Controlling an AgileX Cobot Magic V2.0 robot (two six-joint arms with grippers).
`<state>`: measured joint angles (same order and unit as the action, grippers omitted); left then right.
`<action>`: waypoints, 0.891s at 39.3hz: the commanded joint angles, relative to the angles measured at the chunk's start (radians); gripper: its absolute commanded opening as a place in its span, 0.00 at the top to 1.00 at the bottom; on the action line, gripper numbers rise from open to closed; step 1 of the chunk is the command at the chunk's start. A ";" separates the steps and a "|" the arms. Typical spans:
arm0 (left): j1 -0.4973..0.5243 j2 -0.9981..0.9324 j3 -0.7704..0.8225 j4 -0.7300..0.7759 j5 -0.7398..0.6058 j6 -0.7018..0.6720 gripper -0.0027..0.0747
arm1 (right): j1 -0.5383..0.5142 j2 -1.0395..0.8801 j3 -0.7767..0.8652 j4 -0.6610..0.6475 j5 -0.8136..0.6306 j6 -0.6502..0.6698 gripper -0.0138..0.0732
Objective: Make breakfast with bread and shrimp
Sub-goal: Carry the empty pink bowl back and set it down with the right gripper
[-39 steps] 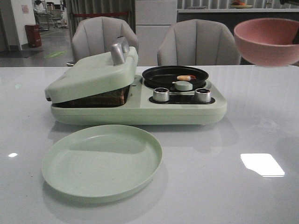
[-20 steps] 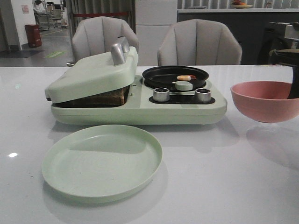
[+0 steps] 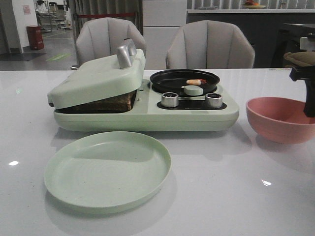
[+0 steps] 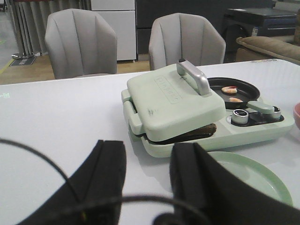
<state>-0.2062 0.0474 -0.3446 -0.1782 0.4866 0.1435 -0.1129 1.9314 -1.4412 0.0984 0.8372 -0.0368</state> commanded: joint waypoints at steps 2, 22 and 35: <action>-0.003 0.012 -0.027 -0.009 -0.082 -0.008 0.56 | -0.002 -0.147 -0.043 -0.026 -0.065 -0.016 0.31; -0.003 0.012 -0.027 -0.009 -0.082 -0.008 0.56 | 0.161 -0.616 0.179 0.034 -0.314 -0.058 0.31; -0.003 0.012 -0.027 -0.009 -0.082 -0.008 0.56 | 0.331 -0.943 0.559 0.042 -0.680 -0.057 0.31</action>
<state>-0.2062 0.0474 -0.3446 -0.1782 0.4866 0.1435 0.1801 1.0923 -0.9202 0.1364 0.3347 -0.0811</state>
